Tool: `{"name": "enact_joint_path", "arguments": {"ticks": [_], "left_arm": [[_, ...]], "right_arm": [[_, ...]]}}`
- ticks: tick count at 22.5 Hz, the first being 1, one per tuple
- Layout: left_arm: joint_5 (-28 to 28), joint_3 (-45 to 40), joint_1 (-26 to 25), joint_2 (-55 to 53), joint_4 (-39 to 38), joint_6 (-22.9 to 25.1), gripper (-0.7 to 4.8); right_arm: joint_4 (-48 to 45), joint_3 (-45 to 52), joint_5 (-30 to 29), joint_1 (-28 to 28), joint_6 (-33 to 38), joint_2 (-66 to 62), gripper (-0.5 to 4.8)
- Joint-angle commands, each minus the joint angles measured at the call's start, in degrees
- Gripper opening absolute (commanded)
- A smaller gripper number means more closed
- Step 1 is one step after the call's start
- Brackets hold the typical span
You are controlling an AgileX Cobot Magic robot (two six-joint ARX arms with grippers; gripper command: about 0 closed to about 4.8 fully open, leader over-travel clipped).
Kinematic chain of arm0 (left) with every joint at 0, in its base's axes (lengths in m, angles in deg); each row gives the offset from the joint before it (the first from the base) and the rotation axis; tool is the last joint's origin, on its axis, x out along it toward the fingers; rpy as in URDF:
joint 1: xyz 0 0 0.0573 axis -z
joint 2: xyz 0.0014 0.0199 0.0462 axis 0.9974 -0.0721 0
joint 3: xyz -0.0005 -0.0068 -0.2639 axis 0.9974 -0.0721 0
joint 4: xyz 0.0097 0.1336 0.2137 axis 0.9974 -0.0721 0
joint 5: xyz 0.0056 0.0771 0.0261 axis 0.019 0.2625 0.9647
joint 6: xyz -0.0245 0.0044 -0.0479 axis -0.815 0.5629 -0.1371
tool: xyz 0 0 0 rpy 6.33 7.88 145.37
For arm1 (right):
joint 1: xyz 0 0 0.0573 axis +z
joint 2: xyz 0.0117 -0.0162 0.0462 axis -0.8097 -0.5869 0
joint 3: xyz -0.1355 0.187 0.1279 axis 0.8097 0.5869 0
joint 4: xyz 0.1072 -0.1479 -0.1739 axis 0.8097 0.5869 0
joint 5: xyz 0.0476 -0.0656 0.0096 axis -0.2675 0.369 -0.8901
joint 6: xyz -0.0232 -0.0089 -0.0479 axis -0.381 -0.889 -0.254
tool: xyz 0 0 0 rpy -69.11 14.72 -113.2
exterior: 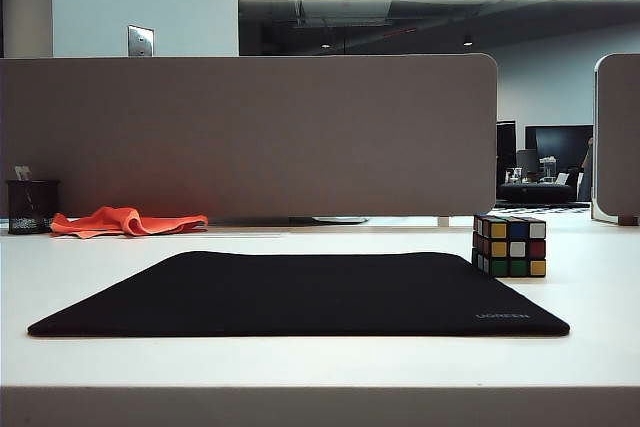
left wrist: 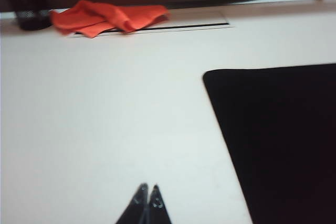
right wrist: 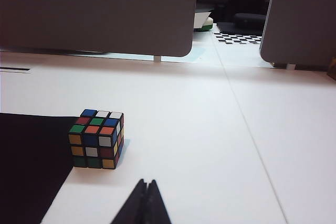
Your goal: Pick up the cube on the right side of the mouse pad, then place it in the center of the mouse pad.
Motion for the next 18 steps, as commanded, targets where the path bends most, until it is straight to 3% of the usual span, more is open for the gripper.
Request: {"name": "enact_joint_path", "arguments": {"ticks": [1, 6, 12, 18], "left_arm": [[2.80, 0.00, -0.15, 0.00, 0.76, -3.41, -0.06], [2.78, 0.00, -0.15, 0.00, 0.76, -3.43, -0.06], [2.56, 0.31, -0.11, 0.00, 1.53, -3.43, -0.05], [1.46, 6.01, -0.11, -0.74, 2.43, -3.02, -0.06]], "right_arm": [[-0.85, 0.22, 0.00, 0.00, 1.07, 0.13, -0.01], [-0.81, 0.22, 0.22, 0.00, 1.97, 0.13, -0.01], [-2.40, -0.22, -0.33, 0.04, 17.20, 0.13, -0.02], [7.19, -12.96, -1.55, 0.15, 15.43, -6.14, -0.04]]}}
